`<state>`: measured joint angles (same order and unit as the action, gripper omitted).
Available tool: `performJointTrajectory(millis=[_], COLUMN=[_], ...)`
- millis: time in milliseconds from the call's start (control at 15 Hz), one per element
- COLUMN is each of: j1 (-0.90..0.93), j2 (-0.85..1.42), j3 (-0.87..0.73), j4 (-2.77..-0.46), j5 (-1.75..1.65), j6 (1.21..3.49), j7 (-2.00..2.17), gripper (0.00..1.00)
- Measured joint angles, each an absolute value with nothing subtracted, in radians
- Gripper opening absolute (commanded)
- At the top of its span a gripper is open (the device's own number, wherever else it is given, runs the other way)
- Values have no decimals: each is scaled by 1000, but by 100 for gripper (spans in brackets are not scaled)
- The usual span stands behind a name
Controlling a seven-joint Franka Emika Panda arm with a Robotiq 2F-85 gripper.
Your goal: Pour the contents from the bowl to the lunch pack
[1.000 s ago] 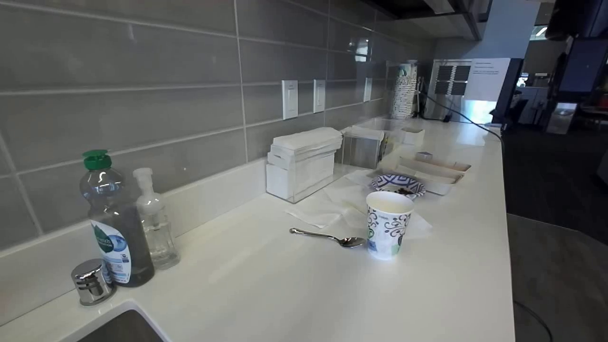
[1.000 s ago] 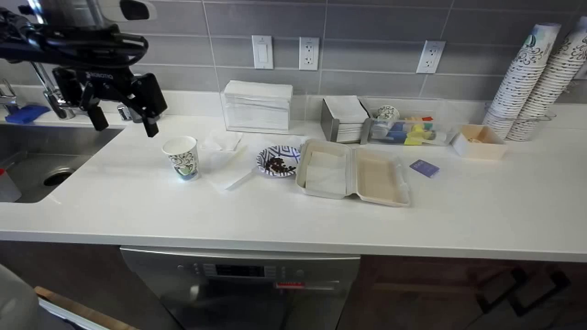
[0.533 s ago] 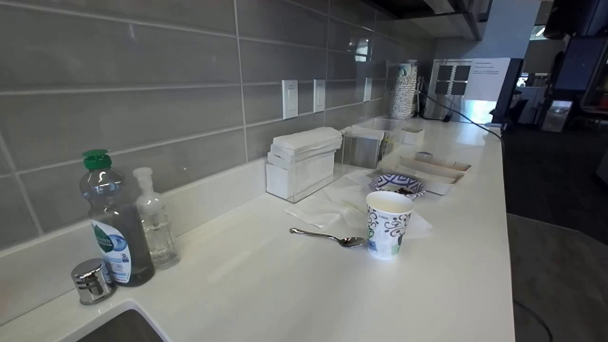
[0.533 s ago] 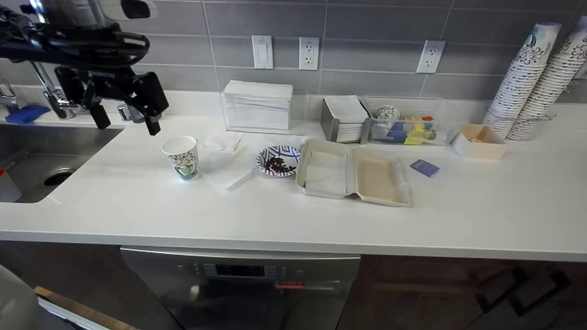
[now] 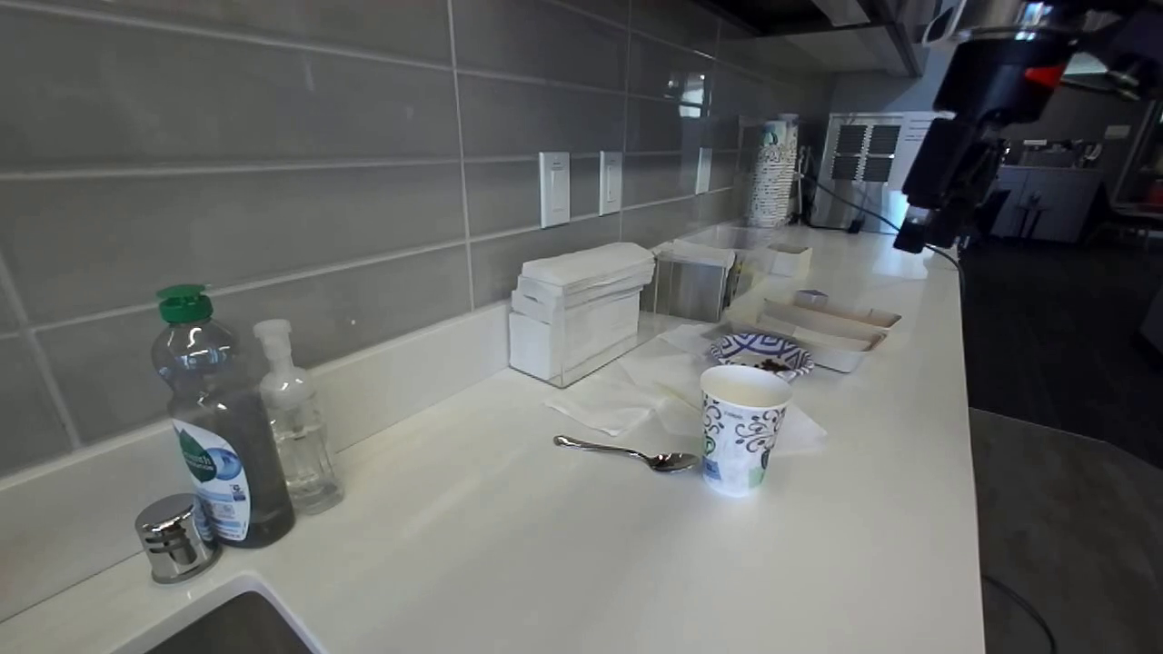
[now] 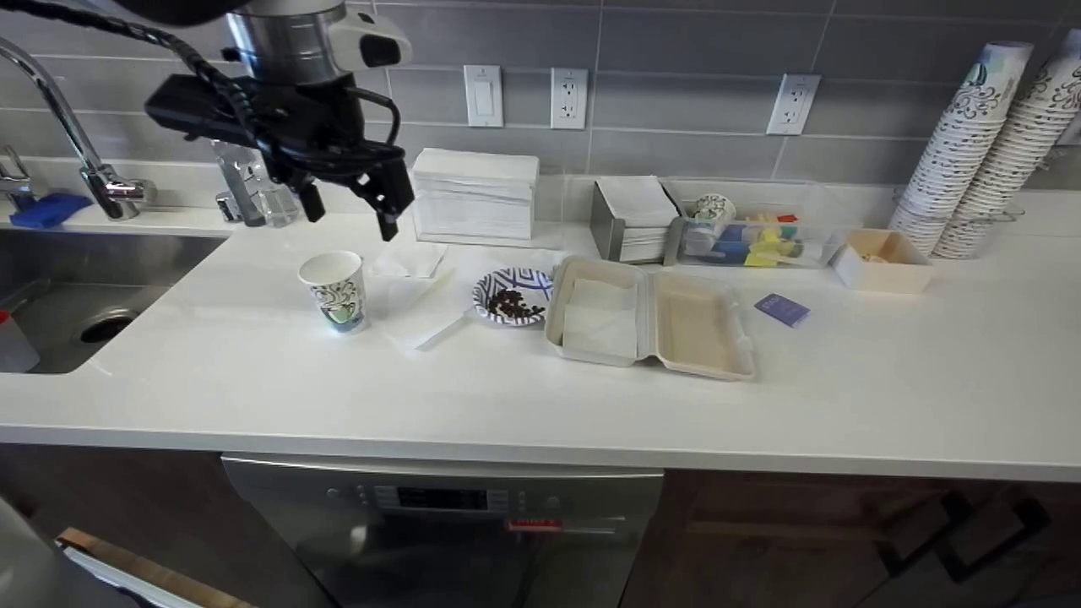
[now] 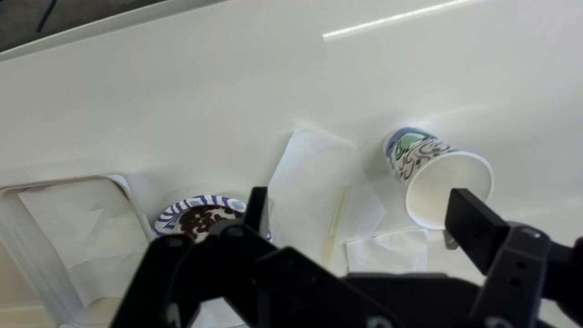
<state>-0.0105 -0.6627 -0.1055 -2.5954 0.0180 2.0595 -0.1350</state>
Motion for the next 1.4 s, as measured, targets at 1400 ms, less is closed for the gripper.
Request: performJointTrajectory(millis=[1400], j1=[-52], j2=[133], j3=[47], j4=[-2157], j5=[-391], j6=[2314], j7=[366], gripper=[100])
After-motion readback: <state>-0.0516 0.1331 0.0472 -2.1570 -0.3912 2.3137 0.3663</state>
